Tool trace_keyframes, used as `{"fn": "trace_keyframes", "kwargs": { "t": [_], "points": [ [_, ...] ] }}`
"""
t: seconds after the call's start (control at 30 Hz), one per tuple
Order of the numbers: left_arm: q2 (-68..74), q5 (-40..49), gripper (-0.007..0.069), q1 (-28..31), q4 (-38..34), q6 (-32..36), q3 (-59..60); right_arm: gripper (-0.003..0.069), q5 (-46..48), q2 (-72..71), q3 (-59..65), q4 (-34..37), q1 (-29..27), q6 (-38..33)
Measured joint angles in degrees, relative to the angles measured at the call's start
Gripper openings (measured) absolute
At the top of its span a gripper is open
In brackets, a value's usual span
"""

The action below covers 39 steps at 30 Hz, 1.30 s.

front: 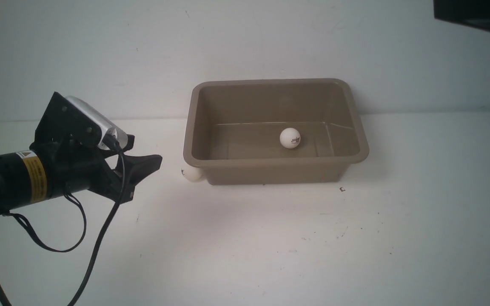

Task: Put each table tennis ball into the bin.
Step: Use the left arm to clamp the table tennis ball closest to it

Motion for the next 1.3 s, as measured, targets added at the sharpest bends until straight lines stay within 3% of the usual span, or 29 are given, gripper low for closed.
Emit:
{"fn": "trace_keyframes", "kwargs": {
  "t": [0.27,0.6,0.97,1.3],
  "points": [
    [6.18,1.09,0.0479,0.0,-5.21,2.41,-2.36,0.0239,0.0,0.0,0.0,0.65,0.0,0.29],
    [15.19,0.66,0.0556,0.0,-3.57,0.85,-8.16,0.0239,1.15,0.0,0.0,1.11,0.0,1.16],
    [24.74,-0.29,0.0563,-2.6,1.36,1.45,-13.56,0.0239,1.36,0.0,0.0,1.11,0.0,1.22],
    [27.74,0.38,0.0563,-3.47,1.21,11.92,-14.48,0.0239,1.79,0.0,0.0,1.06,0.0,1.24]
  ]
}}
